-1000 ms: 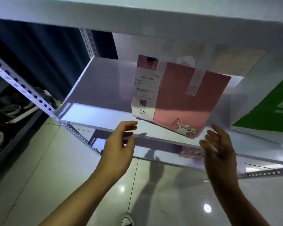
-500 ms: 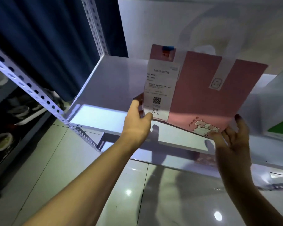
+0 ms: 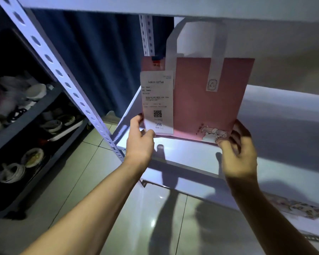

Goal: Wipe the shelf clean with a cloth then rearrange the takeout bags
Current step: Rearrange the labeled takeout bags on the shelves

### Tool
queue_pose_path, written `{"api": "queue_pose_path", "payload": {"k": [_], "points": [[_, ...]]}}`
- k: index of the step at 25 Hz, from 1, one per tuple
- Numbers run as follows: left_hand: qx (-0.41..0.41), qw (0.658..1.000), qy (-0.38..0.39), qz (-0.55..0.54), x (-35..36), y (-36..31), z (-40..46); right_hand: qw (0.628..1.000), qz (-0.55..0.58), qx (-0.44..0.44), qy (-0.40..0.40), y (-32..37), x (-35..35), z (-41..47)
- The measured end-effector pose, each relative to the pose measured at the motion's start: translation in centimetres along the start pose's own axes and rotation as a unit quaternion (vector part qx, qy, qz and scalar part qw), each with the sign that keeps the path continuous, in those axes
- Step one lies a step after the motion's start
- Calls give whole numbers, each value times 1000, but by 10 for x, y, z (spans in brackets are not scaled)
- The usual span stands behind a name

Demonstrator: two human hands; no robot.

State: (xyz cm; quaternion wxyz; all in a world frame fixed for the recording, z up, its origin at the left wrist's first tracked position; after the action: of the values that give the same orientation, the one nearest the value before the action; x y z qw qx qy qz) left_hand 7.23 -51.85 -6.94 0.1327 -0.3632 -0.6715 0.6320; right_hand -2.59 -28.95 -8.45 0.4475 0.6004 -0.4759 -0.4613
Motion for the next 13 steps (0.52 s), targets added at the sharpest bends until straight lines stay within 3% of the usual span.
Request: {"api": "queue_pose_path", "payload": {"k": [13], "points": [[40,999,-31,-9,-42,9,35,999,-24,-41,-6,-3,52,-10]]}}
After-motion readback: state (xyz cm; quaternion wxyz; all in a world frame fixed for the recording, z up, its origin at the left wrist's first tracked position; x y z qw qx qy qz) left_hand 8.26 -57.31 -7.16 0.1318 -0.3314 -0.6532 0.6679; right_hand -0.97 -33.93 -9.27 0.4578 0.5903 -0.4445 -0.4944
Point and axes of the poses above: each hand's wrist, its own z-axis towards the middle knuckle, its own x-axis out of the palm, y = z × x, the point moved 6 cm from there along z, towards the middle knuckle, and after that the axes turned 4 degrees about x, right-handed, at the moved point
